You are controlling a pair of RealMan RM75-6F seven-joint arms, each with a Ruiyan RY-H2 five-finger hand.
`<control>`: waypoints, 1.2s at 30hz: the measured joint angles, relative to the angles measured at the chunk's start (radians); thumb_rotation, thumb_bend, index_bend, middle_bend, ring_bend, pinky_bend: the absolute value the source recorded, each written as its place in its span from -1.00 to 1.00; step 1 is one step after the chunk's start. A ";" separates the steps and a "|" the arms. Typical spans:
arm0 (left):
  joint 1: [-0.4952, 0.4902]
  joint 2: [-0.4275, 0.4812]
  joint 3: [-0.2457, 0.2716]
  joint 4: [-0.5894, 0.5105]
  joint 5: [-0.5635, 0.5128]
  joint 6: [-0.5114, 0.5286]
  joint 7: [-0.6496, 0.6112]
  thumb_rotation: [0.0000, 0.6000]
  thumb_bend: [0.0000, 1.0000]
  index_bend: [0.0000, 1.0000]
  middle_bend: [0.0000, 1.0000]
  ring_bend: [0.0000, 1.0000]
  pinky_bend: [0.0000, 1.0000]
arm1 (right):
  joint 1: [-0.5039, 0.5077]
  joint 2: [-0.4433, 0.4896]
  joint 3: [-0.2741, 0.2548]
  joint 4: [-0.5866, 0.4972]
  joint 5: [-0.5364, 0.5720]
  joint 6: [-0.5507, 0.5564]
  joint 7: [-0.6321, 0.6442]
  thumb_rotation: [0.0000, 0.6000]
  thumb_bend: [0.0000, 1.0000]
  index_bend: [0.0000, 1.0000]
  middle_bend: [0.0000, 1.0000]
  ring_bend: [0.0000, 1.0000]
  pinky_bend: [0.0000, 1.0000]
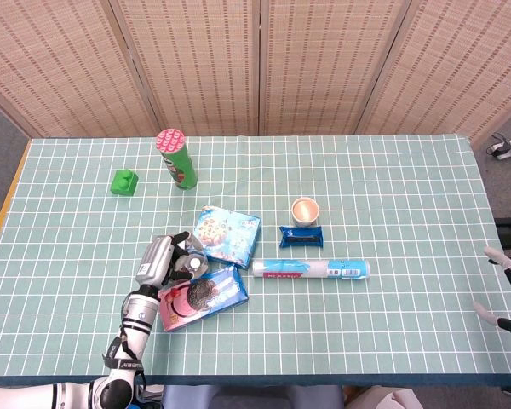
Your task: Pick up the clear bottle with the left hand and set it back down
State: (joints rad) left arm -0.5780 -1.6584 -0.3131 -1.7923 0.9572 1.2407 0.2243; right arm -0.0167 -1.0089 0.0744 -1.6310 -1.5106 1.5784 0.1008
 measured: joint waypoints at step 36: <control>-0.008 -0.020 -0.012 -0.023 0.085 0.046 -0.015 1.00 0.23 0.48 1.00 1.00 1.00 | -0.002 0.006 0.002 0.006 0.004 0.001 0.025 1.00 -0.87 -0.59 -0.36 -0.49 0.05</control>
State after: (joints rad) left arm -0.5860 -1.6785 -0.3256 -1.8149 1.0422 1.2869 0.2089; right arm -0.0188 -1.0025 0.0767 -1.6250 -1.5069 1.5792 0.1256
